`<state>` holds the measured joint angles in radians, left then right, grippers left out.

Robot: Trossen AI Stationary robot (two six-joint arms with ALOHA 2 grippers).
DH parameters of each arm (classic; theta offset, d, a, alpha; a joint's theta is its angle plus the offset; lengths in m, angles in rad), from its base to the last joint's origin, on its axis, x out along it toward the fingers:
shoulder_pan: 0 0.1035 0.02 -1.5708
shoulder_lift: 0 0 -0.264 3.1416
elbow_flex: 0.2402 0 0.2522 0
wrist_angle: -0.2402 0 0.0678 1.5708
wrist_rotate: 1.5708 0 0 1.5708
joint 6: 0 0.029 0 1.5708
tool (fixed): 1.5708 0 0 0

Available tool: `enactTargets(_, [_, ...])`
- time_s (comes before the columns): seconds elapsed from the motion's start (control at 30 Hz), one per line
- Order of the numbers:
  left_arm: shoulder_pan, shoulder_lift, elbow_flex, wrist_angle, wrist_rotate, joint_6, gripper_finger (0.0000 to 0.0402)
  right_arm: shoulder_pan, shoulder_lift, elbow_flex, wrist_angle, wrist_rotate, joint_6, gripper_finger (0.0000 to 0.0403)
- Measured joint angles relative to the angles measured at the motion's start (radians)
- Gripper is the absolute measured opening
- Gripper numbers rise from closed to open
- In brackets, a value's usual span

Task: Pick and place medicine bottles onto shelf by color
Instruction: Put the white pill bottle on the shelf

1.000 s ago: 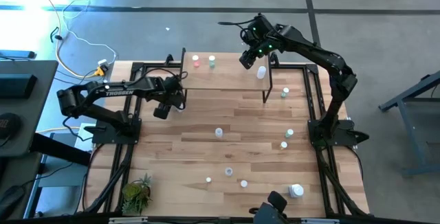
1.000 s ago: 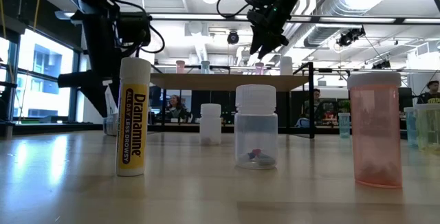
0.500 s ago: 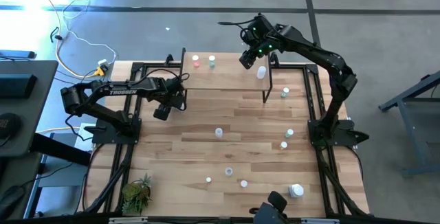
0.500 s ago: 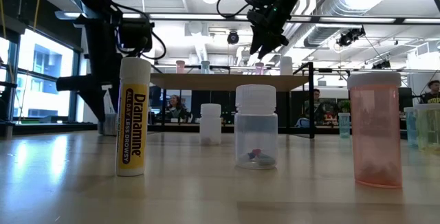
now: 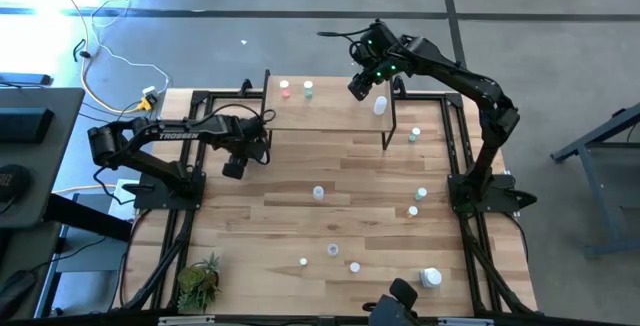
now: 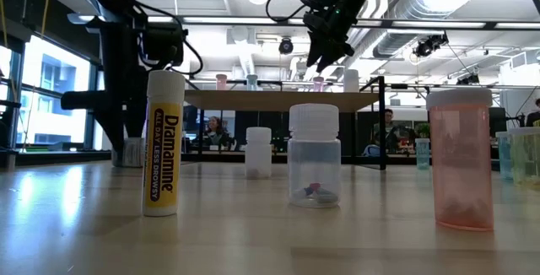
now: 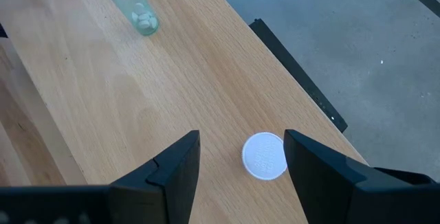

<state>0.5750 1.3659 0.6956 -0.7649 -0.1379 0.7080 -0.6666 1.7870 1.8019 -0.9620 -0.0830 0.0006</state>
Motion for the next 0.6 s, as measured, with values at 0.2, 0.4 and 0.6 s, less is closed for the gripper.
enactTargets(0.2, [-0.008, -0.023, -0.004, -0.031, 0.054, -0.106, 0.0139, 0.0, 0.0, 0.0, -0.001, 0.0, 0.0, 0.0202])
enactTargets(0.4, [-0.007, -0.063, -0.005, -0.054, 0.16, -0.252, 0.0138, 0.0, 0.0, 0.0, -0.009, 0.0, 0.001, 0.0202])
enactTargets(0.6, [-0.025, -0.095, -0.005, -0.053, 0.176, -0.311, 0.0138, 0.001, -0.001, 0.0, -0.023, 0.0, 0.003, 0.0202])
